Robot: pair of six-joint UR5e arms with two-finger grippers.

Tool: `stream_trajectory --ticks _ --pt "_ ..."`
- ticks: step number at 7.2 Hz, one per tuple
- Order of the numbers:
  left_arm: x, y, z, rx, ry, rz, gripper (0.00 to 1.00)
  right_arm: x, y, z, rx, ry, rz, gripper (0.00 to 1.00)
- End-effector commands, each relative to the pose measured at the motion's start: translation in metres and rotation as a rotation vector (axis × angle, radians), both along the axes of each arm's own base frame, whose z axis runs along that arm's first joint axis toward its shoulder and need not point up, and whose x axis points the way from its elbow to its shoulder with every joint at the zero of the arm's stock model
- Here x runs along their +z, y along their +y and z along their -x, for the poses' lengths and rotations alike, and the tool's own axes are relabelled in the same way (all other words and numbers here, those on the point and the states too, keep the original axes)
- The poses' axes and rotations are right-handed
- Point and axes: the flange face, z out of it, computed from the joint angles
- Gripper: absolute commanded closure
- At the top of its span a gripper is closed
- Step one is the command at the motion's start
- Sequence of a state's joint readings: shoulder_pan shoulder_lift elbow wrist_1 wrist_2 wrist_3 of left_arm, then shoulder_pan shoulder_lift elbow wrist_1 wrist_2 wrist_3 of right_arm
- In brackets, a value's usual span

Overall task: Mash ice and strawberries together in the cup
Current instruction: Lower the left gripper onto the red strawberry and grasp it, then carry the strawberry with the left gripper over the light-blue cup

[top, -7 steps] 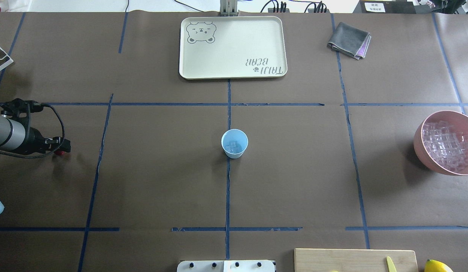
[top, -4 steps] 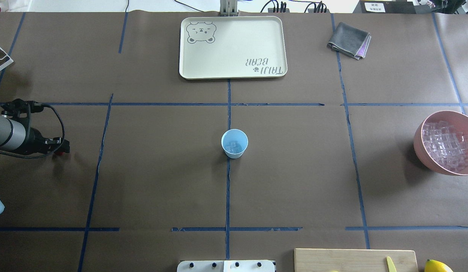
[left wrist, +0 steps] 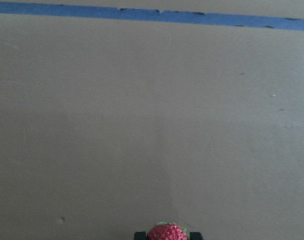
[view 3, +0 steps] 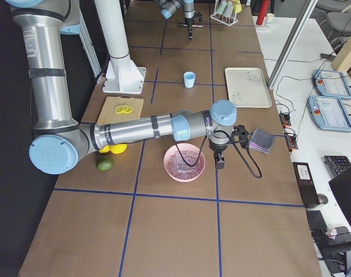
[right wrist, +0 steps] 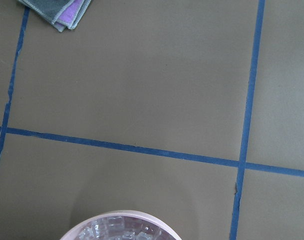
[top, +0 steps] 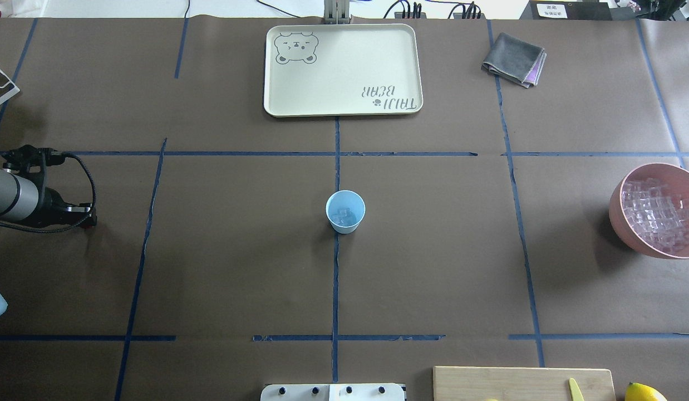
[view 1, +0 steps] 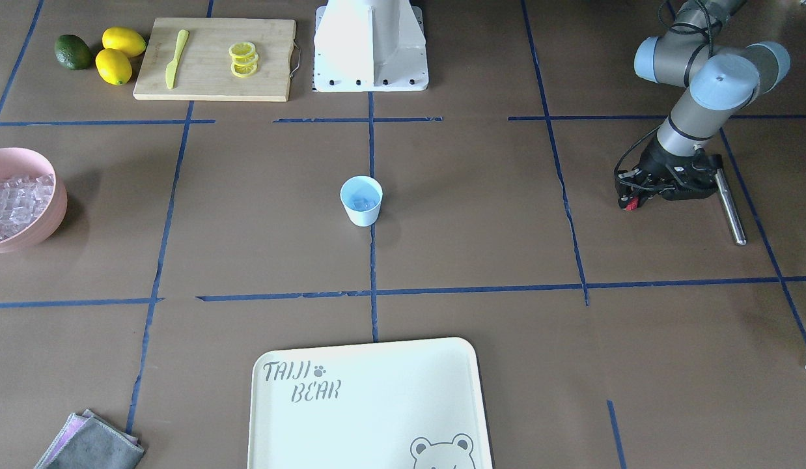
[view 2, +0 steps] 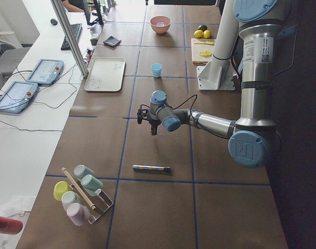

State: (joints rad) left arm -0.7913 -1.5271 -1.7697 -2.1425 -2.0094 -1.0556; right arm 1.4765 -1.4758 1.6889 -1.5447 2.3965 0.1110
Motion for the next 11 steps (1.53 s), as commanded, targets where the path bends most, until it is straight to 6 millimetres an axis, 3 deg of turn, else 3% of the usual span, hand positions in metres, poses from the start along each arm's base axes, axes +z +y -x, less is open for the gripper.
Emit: stream_trajectory --ticks 1,3,4,5,7,9,10,11 --pt "-0.084 0.002 0.002 0.015 -0.001 0.038 1.00 0.015 0.012 -0.009 -0.010 -0.013 0.007 0.01" --pt "-0.205 -0.035 -0.039 -0.004 -0.015 0.084 1.00 0.048 0.038 -0.029 -0.036 -0.002 -0.003 0.01" --pt "-0.265 -0.039 -0.066 -0.021 0.012 0.118 1.00 0.061 0.046 -0.050 -0.036 0.003 -0.022 0.01" --pt "-0.289 -0.028 -0.098 -0.023 0.045 0.151 1.00 0.075 0.056 -0.067 -0.026 0.003 -0.021 0.01" --pt "-0.353 -0.043 -0.161 -0.066 0.122 0.208 1.00 0.088 0.071 -0.081 -0.006 0.004 -0.008 0.01" --pt "-0.386 -0.041 -0.229 -0.068 0.212 0.246 1.00 0.089 0.075 -0.081 0.000 0.008 -0.002 0.01" --pt "-0.398 -0.034 -0.255 -0.050 0.208 0.258 1.00 0.091 0.076 -0.081 0.002 0.010 0.005 0.01" --pt "-0.401 -0.022 -0.265 -0.042 0.208 0.249 1.00 0.094 0.078 -0.081 0.003 0.008 0.014 0.01"
